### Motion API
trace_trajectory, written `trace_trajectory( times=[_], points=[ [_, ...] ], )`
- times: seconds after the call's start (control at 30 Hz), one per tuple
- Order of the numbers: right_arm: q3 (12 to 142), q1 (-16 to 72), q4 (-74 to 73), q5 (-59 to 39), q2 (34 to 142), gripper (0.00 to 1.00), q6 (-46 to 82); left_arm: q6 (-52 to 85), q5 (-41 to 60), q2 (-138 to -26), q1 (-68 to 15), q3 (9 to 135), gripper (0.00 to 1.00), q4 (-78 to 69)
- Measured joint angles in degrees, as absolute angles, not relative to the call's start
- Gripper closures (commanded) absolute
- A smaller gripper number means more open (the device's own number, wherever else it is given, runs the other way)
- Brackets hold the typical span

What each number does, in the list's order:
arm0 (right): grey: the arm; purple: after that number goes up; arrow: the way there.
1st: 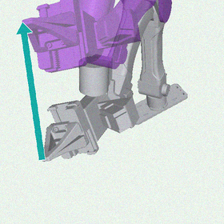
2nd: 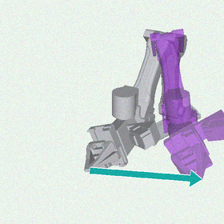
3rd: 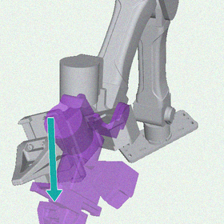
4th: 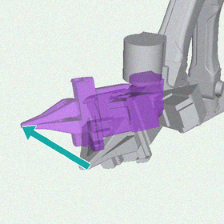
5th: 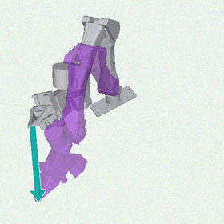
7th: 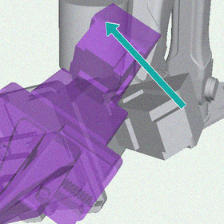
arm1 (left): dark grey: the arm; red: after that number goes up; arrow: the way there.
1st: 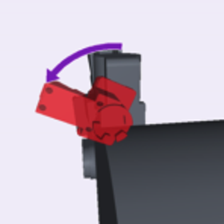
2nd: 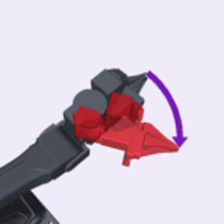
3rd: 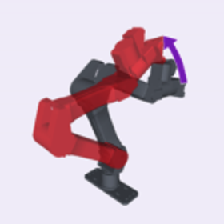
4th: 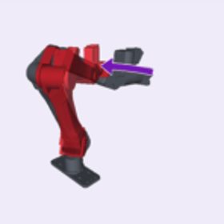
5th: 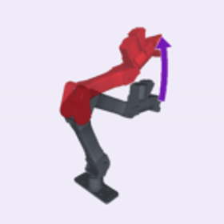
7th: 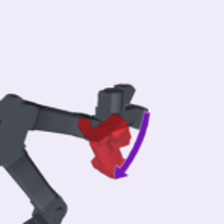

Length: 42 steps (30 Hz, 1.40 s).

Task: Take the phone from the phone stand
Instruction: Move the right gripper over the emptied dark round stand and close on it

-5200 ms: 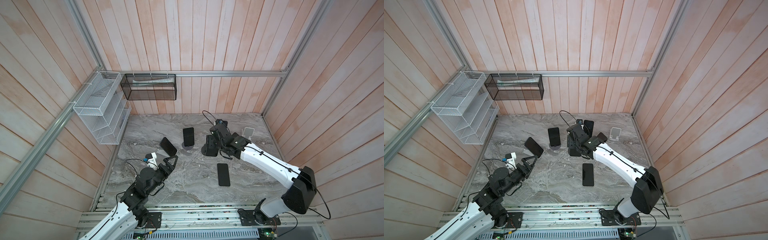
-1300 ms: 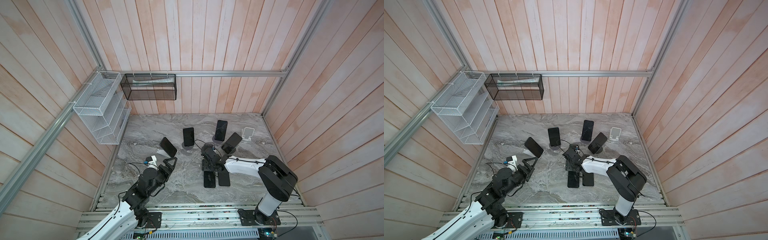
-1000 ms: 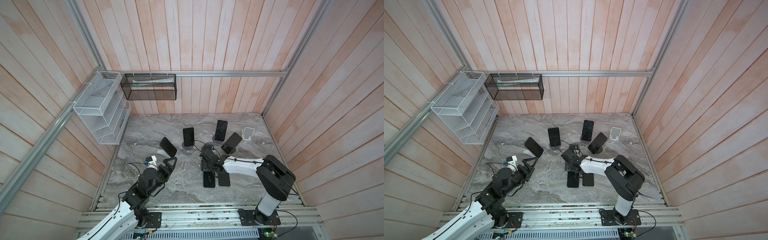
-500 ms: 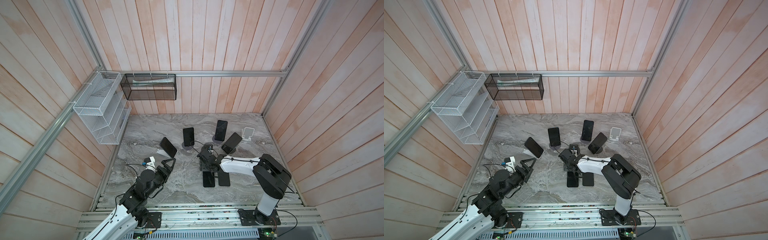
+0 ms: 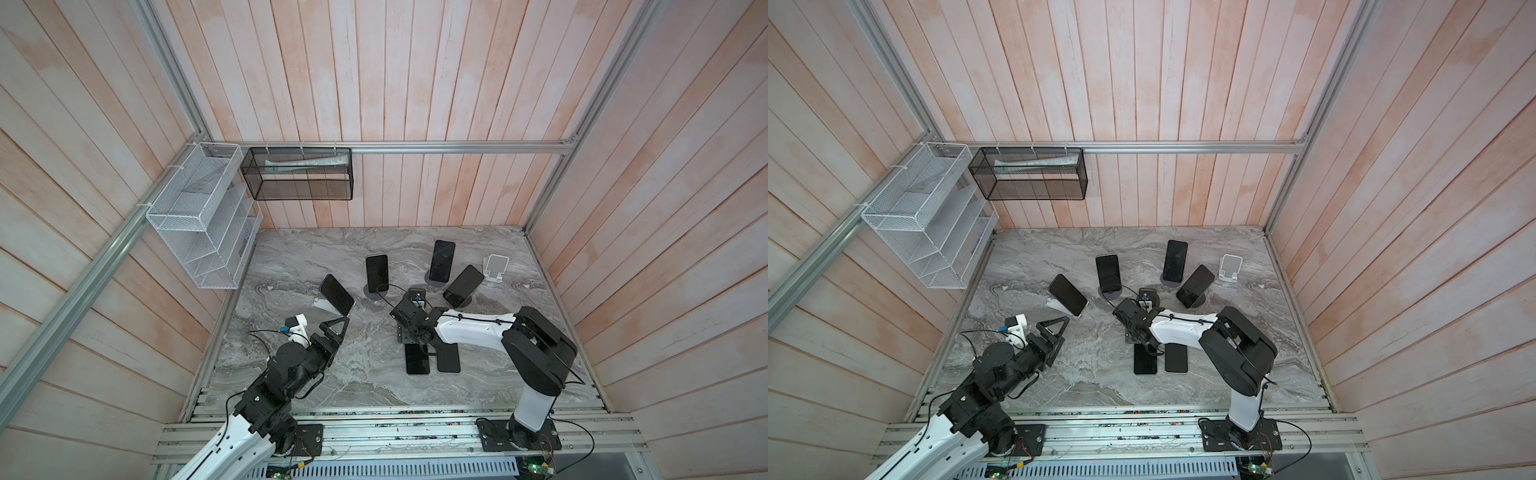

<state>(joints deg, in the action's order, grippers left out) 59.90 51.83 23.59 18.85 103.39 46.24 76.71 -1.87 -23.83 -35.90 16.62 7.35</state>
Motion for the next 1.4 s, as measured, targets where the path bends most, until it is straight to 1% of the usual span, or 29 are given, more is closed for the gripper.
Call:
trace_trajectory(
  times=[0.17, 0.4, 0.5, 0.6, 0.77, 0.9, 1.0, 1.2, 1.4],
  points=[
    [61.56, 52.1, 29.58, 18.41, 100.77, 0.13, 45.01, 75.7, -1.74, -22.74, -35.9, 16.62, 0.0, 7.94],
    [71.35, 52.42, 39.75, 21.28, 92.55, 0.09, 42.83, 73.69, -1.69, -22.06, -35.9, 16.73, 0.0, 8.69],
    [73.73, 52.29, 41.41, 24.32, 87.99, 0.04, 41.6, 73.63, -1.69, -21.5, -35.9, 16.6, 0.0, 8.54],
    [75.81, 50.15, 41.32, 24.84, 86.11, 0.03, 39.2, 74.26, -1.76, -21.3, -35.9, 15.27, 0.0, 7.55],
    [80.2, 43.7, 38.92, 23.4, 91.05, 0.02, 33.98, 75.46, -1.21, -24.16, -35.9, 13.96, 0.0, 6.74],
    [82.3, 41.41, 37.3, 21.96, 97.03, 0.03, 31.86, 75.48, -0.38, -25.71, -35.9, 14.79, 0.0, 8.45],
    [82.35, 40.01, 36.34, 20.58, 100.09, 0.03, 31.66, 75.75, -0.23, -24.73, -35.9, 15.0, 0.0, 9.74],
    [82.67, 38.79, 33.15, 17.45, 105.25, 0.09, 31.16, 76.77, -0.6, -22.0, -35.9, 15.0, 0.0, 10.68],
    [81.76, 37.65, 30.55, 12.8, 108.09, 0.13, 29.93, 76.49, -1.19, -24.16, -35.9, 15.33, 0.0, 10.7]
  ],
)
